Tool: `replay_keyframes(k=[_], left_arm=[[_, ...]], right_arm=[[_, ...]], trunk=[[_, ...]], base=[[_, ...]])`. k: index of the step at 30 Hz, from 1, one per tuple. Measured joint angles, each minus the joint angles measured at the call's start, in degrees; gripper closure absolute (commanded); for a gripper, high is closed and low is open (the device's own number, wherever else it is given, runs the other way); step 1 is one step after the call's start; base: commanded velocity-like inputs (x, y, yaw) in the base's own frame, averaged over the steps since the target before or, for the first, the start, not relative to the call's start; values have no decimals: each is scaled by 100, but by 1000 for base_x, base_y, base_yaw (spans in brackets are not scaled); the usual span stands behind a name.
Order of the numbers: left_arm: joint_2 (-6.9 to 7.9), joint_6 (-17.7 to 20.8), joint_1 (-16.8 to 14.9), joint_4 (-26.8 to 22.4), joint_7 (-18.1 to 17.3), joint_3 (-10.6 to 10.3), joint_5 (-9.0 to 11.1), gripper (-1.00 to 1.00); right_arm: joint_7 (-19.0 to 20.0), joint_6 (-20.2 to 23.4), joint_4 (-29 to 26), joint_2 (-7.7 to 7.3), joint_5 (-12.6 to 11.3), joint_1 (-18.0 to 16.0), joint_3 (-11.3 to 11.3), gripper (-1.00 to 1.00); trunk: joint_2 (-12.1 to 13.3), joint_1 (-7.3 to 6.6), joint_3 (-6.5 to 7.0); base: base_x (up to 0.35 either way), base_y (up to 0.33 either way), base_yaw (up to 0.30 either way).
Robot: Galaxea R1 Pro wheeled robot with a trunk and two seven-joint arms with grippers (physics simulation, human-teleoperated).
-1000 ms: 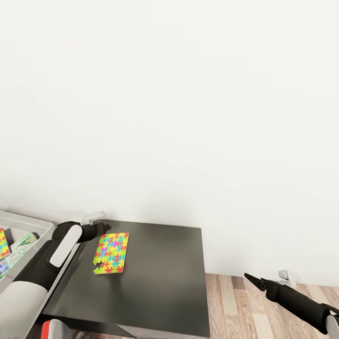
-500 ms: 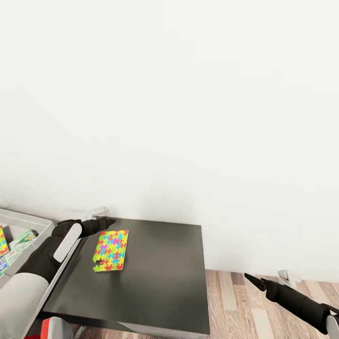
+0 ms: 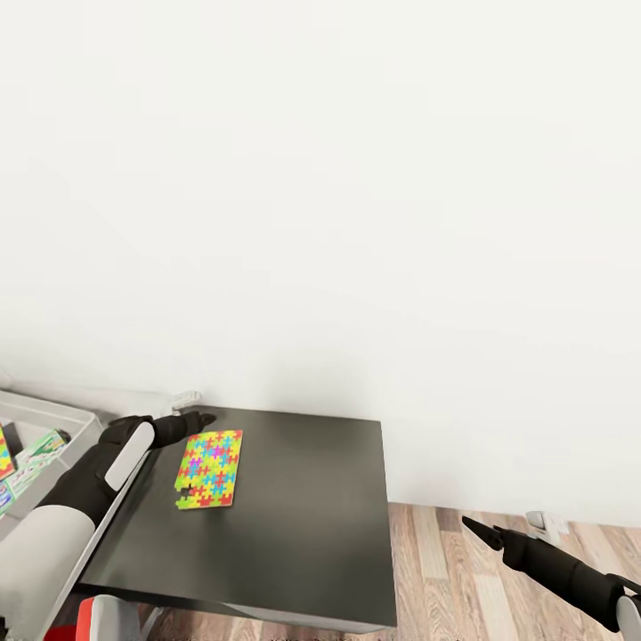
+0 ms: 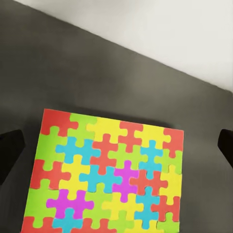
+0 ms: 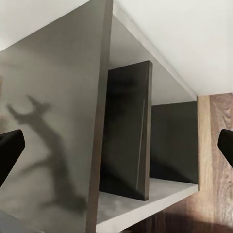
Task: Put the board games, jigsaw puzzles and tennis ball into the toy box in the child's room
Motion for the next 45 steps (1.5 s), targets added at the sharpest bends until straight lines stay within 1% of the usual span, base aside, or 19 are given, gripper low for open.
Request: replay_keyframes(k=[3,8,11,14,17,19,32,36,41,45], left_arm=[[4,-18,-8,65,-9,7,-27,-100],[8,-184,-110,379,-63,12,-52,-100],[40,-245,-185,604,-295,16,-31,-100],[146,-388,-255,827,-754,25,-42,-100],[184,-483,-281,922,-982,26,-49,-100],[196,-518,-291,975,-1060,26,-54,-100],[223,-590,-300,1065,-1177,1,-61,-100],[220,-611,-300,1198,-1185,-2,-64,-100],[209,-813,-300,1305,-1195,-17,-65,-100],[206,-865,-300,1320,-1198,-27,-77,-100]], right_arm=[[0,0,2,0,-2,0,0,-100],[0,0,3,0,-5,0,0,-100],[0,0,3,0,-5,1,0,-100],[1,0,3,0,-4,2,0,-100],[0,-4,3,0,-2,2,0,-100],[0,-6,3,0,1,2,2,-100],[0,-9,3,0,3,1,9,-100],[0,-9,3,0,3,3,9,-100],[0,-9,3,1,3,1,9,-100],[0,-9,3,0,4,0,9,-100]], trunk=[[0,0,-28],[0,0,-75],[0,0,-103],[0,0,-131],[0,0,-159],[0,0,-178],[-1,0,-299],[0,0,-336],[-1,0,-383],[-1,0,-420]], base=[[0,0,0],[0,0,0],[0,0,0],[0,0,0],[0,0,0],[0,0,0],[0,0,0],[0,0,0],[0,0,0],[0,0,0]])
